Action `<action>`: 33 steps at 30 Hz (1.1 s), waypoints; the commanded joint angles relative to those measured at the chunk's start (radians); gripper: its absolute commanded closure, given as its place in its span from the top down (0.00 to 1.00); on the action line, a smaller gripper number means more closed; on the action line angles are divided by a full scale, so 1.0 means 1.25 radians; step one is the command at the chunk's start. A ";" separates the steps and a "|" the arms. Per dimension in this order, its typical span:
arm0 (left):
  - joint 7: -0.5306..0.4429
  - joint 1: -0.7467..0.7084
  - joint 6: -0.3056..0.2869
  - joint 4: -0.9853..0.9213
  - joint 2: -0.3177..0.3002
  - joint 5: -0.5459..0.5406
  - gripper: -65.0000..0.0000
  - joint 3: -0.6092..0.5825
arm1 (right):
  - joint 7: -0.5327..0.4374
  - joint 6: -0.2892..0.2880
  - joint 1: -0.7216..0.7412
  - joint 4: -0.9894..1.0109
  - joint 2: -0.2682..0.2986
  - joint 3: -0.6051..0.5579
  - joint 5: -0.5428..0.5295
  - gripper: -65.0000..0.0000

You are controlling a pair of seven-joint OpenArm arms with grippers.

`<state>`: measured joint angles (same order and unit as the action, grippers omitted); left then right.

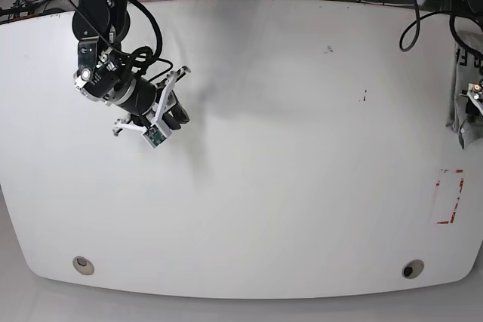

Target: Fold the T-shirt properly

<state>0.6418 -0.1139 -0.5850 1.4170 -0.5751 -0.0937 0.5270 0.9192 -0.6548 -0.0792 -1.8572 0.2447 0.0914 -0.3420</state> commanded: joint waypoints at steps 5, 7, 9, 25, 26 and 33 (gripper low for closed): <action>-0.041 0.000 0.002 0.194 0.102 0.007 0.62 0.006 | -0.161 -0.002 -0.020 -0.006 0.004 0.005 0.147 0.16; -0.082 -0.020 0.003 0.236 0.144 0.008 0.62 0.006 | -0.240 -0.002 -0.033 0.017 0.004 0.005 0.186 0.16; -0.119 -0.038 0.033 0.271 0.186 0.008 0.62 -0.001 | -0.321 -0.001 -0.044 0.043 0.004 0.005 0.219 0.16; -0.361 -0.262 0.293 0.411 0.410 0.029 0.62 -0.196 | -0.718 0.002 -0.186 0.238 0.001 0.184 0.257 0.16; -0.379 -0.280 0.298 0.410 0.416 0.039 0.62 -0.206 | -0.724 0.002 -0.201 0.238 0.001 0.190 0.257 0.16; -0.501 -0.453 0.315 0.415 0.504 0.106 0.62 -0.233 | -0.731 0.003 -0.344 0.205 0.000 0.242 0.165 0.16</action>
<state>0.0616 -0.6415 -0.1974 1.9125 0.0429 0.0360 0.2329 0.0444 -0.6479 -0.4808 -1.5597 0.2317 0.3729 -0.0917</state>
